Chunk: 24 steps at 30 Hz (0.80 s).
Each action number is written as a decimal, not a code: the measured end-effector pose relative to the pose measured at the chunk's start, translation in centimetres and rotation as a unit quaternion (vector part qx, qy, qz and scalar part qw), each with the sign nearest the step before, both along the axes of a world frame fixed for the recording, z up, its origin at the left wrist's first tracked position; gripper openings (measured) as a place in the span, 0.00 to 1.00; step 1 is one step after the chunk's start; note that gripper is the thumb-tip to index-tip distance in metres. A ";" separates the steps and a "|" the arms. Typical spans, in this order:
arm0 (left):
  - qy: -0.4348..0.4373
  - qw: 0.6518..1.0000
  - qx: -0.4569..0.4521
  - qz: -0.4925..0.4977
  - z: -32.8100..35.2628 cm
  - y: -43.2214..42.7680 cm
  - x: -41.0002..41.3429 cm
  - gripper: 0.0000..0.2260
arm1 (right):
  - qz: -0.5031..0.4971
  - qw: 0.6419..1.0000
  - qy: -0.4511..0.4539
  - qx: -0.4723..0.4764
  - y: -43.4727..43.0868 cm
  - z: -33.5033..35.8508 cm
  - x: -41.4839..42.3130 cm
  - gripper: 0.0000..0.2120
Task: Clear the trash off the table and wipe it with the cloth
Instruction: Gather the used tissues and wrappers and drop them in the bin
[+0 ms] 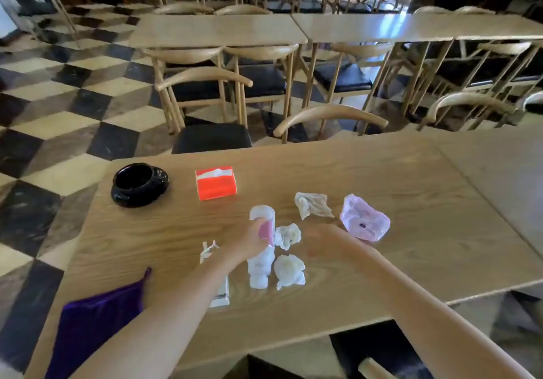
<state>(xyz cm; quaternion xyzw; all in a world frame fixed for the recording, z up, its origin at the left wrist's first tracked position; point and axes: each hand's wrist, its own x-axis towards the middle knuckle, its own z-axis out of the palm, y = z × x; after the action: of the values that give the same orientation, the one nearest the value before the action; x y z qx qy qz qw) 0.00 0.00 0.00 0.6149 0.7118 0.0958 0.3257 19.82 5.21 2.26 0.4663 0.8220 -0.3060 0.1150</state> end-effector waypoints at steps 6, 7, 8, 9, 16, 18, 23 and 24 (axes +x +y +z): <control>0.049 0.999 0.001 0.012 -5.1 -1.1 1.9 0.30 | 0.009 0.999 -0.047 0.012 -3.0 -8.6 -0.3 0.30; 0.060 0.998 0.004 0.021 -5.8 -1.2 2.1 0.30 | 0.018 0.998 -0.056 0.032 -3.3 -9.8 -0.4 0.30; 0.069 0.997 0.010 0.031 -6.2 -1.4 2.2 0.31 | 0.016 0.997 -0.055 0.058 -3.6 -10.5 -0.5 0.29; 0.070 0.997 0.017 0.038 -6.6 -1.7 2.3 0.31 | 0.008 0.996 -0.045 0.073 -3.9 -11.3 -0.6 0.28; 0.041 0.998 0.019 0.048 -7.1 -2.1 2.5 0.34 | -0.053 0.990 0.051 0.119 -3.2 -12.4 -0.8 0.16; 0.047 0.998 0.016 0.042 -7.3 -2.2 2.5 0.34 | -0.067 0.981 0.081 0.163 -2.3 -11.8 -0.8 0.16; 0.068 0.997 0.013 0.033 -7.8 -2.4 2.4 0.32 | -0.077 0.973 0.076 0.205 1.1 -10.8 -1.8 0.20; 0.068 0.997 0.011 0.032 -7.8 -2.4 2.4 0.32 | -0.064 0.981 0.055 0.173 1.7 -11.0 -2.2 0.23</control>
<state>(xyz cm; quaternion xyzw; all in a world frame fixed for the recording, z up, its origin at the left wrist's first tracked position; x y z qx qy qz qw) 2.44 -2.44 -7.81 0.6003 0.7506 0.0723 0.2664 17.59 6.87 -8.70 0.5132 0.8361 -0.1909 -0.0329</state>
